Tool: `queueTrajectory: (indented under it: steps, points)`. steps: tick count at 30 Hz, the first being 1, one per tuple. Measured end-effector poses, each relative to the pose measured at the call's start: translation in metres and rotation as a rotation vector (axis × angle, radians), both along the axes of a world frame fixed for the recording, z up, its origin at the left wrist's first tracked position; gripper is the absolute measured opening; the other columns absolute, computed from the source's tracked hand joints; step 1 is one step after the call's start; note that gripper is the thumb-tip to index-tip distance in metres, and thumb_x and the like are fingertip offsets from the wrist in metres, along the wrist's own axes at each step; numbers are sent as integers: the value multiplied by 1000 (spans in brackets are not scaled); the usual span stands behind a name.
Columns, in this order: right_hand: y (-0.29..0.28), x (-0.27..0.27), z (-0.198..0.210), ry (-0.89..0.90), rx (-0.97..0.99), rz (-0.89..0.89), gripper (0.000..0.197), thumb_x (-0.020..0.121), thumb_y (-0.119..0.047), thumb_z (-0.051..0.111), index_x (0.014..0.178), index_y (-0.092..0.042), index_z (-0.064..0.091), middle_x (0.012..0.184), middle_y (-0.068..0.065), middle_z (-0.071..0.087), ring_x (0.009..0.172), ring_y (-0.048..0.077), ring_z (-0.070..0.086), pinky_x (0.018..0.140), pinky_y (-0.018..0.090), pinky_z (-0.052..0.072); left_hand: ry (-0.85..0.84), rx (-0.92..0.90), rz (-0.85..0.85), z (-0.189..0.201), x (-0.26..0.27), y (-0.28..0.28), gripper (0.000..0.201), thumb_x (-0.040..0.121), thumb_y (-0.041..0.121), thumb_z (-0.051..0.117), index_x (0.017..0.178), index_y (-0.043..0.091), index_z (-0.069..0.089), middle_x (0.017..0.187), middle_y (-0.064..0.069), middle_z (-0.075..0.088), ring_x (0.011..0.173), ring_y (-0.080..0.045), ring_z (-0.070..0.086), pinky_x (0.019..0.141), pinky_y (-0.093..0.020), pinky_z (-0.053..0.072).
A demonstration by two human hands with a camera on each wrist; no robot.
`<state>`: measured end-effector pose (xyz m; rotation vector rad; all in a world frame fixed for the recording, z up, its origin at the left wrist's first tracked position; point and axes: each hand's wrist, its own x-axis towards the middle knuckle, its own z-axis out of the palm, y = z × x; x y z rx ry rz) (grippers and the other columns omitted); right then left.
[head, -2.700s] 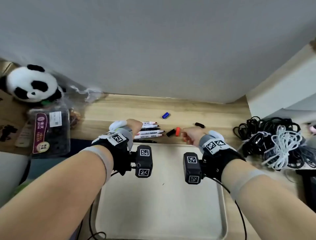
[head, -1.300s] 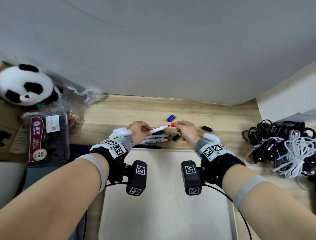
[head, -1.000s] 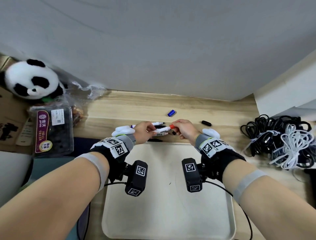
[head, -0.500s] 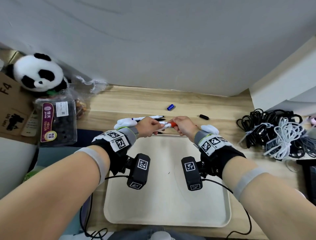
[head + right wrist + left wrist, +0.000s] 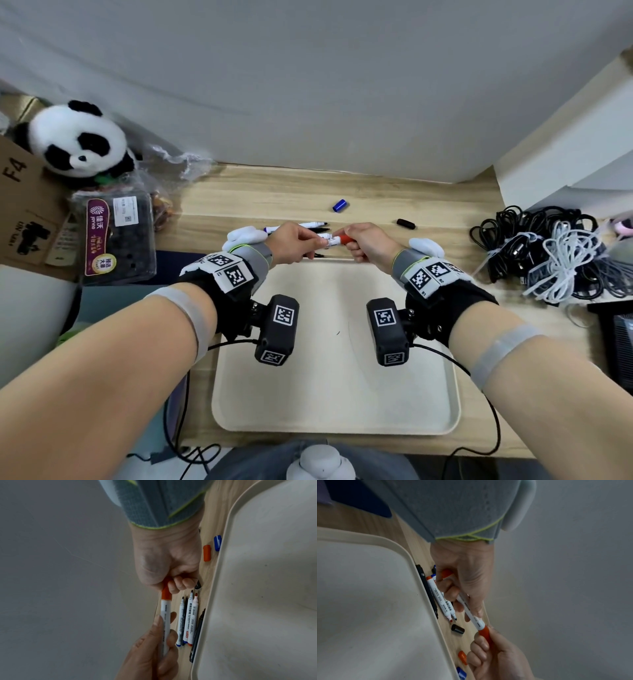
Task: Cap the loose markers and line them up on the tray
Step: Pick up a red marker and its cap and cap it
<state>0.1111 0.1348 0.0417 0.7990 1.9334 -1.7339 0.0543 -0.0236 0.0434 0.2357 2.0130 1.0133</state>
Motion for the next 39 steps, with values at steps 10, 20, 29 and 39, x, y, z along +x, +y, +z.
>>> queueTrajectory:
  steps: [10,20,29,39]
  points:
    - [-15,-1,-11,52,-156,-163,16,94,-23,54,78,-17,54,76,3,59,70,16,58,66,28,50,-275,67,-21,5,5,11,25,101,28,39,92,14,57,79,-1,65,64,-11,64,67,-25,51]
    - [-44,24,-52,-279,-215,-57,17,92,-15,56,78,-7,62,80,9,64,71,20,61,85,34,54,-438,-170,47,-29,24,-9,16,101,14,37,108,10,50,100,-13,60,87,-27,63,87,-34,52]
    - [-53,15,-57,-310,-205,-80,24,95,-13,44,76,-10,59,76,6,61,68,17,57,70,26,49,-436,-163,99,-41,17,-12,34,99,15,41,127,6,56,109,-8,60,76,-15,59,70,-23,48]
    - [8,1,-64,-197,335,-262,19,92,-11,42,100,-12,59,85,9,62,69,22,55,60,27,46,-134,-216,140,-44,-9,-7,18,96,10,42,82,14,54,74,2,50,59,-9,49,46,-16,41]
